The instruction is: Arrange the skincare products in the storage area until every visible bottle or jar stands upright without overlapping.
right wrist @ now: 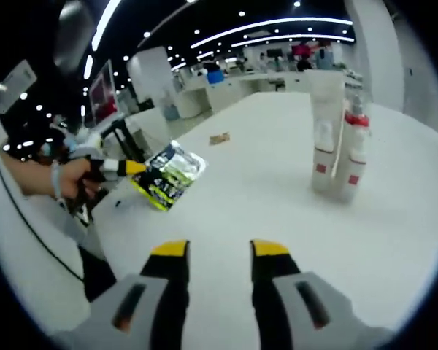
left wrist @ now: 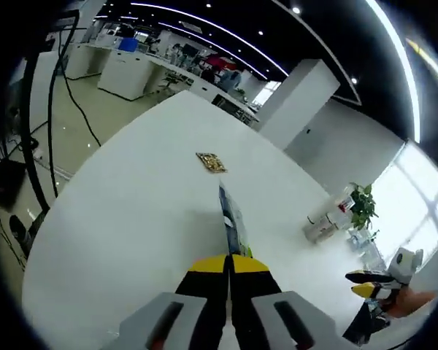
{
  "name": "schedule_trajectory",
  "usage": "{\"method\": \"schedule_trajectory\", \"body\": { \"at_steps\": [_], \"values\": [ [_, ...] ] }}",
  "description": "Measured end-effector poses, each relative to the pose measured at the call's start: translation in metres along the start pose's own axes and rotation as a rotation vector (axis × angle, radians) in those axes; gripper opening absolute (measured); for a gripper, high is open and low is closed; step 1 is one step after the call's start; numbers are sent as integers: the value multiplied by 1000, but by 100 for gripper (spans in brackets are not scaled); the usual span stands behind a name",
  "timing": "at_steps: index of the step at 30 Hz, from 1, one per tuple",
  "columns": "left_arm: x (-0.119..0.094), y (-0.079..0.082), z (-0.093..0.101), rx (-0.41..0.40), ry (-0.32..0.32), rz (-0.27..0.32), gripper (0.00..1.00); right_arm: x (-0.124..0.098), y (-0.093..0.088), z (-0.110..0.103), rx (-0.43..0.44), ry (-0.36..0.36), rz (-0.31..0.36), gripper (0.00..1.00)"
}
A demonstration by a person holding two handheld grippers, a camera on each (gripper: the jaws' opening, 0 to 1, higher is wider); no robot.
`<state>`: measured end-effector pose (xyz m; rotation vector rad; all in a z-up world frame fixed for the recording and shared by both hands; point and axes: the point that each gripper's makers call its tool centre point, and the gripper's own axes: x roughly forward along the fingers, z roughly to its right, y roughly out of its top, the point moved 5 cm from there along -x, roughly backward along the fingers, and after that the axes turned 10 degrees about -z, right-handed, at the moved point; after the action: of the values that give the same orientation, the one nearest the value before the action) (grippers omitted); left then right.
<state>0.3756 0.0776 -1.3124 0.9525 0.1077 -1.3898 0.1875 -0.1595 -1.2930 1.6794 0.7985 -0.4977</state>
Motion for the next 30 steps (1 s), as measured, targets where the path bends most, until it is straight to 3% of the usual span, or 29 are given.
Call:
{"method": "schedule_trajectory", "body": {
  "at_steps": [11, 16, 20, 24, 29, 30],
  "values": [
    [-22, -3, 69, -23, -197, 30, 0, 14, 16, -31, 186, 285, 110, 33],
    [-20, -8, 86, 9, -230, -1, 0, 12, 13, -34, 236, 347, 126, 33],
    [-23, -8, 102, 9, -296, 3, 0, 13, 10, -39, 296, 416, 132, 36],
    [-28, -6, 126, 3, -402, 5, 0, 8, 18, -53, 455, 588, 175, 49],
    [-39, -7, 166, 1, -606, -37, 0, 0, 33, -66, 674, 827, 235, 57],
    [-42, -6, 173, 12, -633, -20, 0, 0, 34, -67, 714, 865, 242, 59]
  ]
}}
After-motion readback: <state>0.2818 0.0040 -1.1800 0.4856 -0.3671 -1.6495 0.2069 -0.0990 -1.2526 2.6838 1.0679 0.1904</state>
